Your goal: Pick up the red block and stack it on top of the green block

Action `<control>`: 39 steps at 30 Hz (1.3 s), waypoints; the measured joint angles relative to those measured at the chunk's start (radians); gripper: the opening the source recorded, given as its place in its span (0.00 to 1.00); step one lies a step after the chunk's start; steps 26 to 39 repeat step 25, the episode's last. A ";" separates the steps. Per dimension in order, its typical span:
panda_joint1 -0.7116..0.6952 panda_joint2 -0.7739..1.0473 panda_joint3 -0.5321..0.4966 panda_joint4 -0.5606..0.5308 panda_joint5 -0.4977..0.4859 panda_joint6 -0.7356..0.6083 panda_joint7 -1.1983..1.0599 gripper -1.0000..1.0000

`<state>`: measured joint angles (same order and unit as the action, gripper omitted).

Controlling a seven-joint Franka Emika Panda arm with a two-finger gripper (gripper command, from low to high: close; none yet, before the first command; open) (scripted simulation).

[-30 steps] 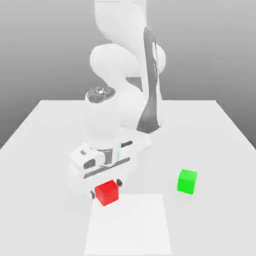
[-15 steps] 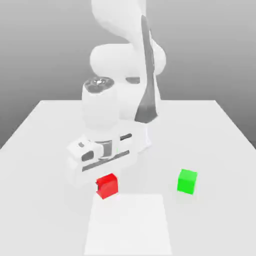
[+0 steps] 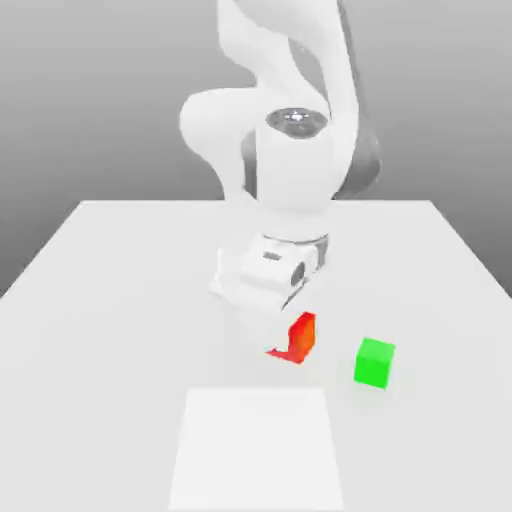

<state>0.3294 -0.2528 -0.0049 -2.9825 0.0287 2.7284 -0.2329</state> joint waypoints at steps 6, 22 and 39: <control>0.212 -0.028 0.088 -0.008 0.030 -0.021 -0.136 0.00; 0.213 0.202 0.096 0.001 -0.005 0.202 -0.120 1.00; 0.224 0.103 0.091 -0.003 0.016 0.108 -0.134 1.00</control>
